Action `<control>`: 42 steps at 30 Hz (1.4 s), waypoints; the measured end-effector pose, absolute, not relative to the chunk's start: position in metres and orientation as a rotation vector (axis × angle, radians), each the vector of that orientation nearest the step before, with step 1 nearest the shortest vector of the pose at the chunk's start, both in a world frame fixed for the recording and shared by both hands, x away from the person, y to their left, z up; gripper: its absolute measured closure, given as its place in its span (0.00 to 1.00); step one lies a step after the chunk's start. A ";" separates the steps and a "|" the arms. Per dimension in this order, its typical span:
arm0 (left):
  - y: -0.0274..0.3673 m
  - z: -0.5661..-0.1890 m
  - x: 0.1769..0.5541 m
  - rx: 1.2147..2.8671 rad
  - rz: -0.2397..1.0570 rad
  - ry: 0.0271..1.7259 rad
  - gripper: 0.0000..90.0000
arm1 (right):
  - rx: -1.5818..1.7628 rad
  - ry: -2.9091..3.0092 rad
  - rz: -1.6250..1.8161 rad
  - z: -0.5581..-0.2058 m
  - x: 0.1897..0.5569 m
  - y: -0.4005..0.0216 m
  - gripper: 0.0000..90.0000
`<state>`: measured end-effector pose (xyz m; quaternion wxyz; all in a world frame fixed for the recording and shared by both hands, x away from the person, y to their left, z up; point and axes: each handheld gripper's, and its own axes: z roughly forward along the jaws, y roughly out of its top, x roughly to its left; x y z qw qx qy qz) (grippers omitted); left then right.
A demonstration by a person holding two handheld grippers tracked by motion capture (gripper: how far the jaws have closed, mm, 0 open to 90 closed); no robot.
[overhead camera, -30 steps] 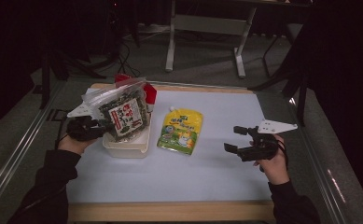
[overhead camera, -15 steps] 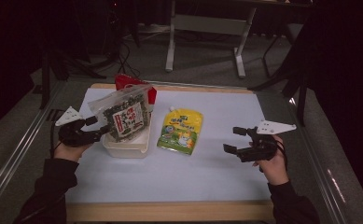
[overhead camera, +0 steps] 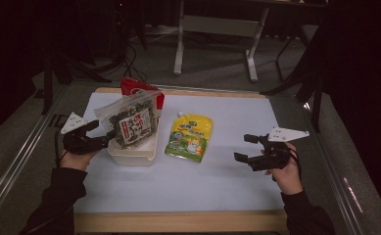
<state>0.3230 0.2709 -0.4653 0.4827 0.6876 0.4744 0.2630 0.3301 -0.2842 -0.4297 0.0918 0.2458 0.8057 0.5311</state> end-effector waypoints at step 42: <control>0.216 -0.471 0.246 1.666 0.501 0.994 0.04 | 0.777 2.405 1.489 -0.437 0.332 -0.275 0.13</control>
